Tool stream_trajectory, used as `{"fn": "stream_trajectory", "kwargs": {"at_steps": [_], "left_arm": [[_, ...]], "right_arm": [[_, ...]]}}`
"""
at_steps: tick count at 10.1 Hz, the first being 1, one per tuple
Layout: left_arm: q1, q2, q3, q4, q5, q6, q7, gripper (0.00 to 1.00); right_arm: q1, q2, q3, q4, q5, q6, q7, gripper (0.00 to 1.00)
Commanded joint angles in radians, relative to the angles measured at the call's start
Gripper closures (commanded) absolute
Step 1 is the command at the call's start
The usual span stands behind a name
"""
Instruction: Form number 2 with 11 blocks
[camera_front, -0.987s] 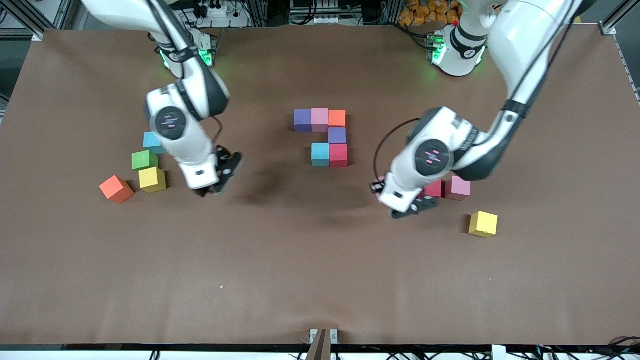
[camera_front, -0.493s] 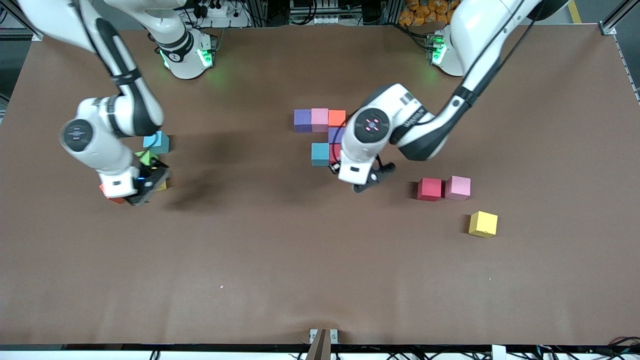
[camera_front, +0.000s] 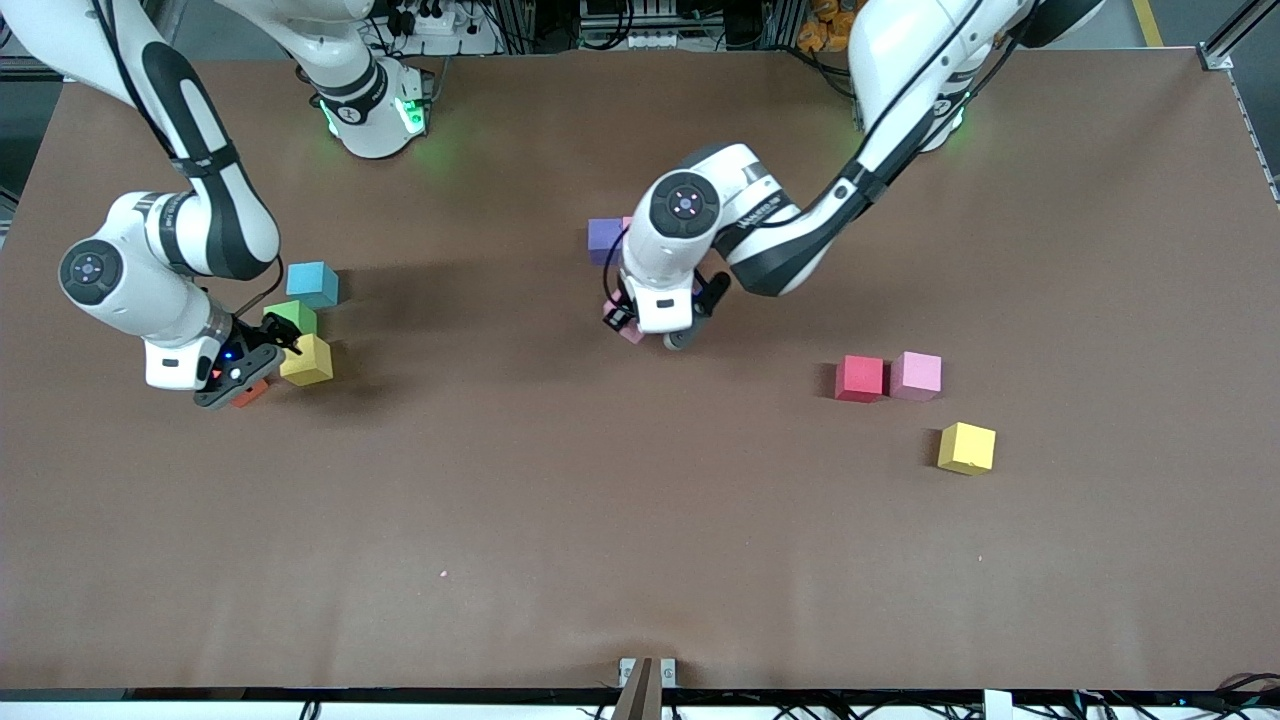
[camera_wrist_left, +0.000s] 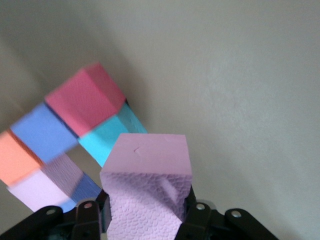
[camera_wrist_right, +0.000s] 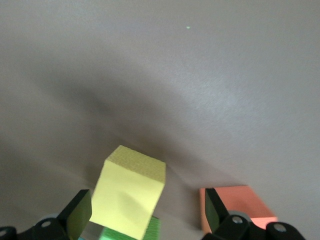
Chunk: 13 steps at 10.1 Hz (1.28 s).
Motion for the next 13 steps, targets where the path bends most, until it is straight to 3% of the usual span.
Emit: {"fn": "stream_trajectory", "kwargs": {"at_steps": [1,4,6,10,13], "left_arm": [[-0.047,0.026,0.011,0.018,-0.026,0.086,-0.176,0.55],[-0.07,0.046,0.012,0.006,-0.026,0.199,-0.426,0.56],[-0.085,0.058,0.012,-0.02,-0.018,0.206,-0.543,0.55],[-0.096,0.058,0.022,-0.112,-0.012,0.285,-0.628,0.55],[-0.185,0.066,0.123,-0.127,0.002,0.287,-0.628,0.55]], "right_arm": [[-0.014,0.0,0.017,-0.018,0.099,-0.033,0.09,0.0],[0.003,0.028,0.014,-0.045,0.092,0.041,0.097,0.0],[0.006,0.043,0.013,-0.047,0.092,0.045,0.113,0.0],[0.011,0.065,0.01,-0.05,0.066,0.056,0.166,0.0],[0.013,0.094,-0.012,-0.048,0.063,0.083,0.157,0.0]]}}
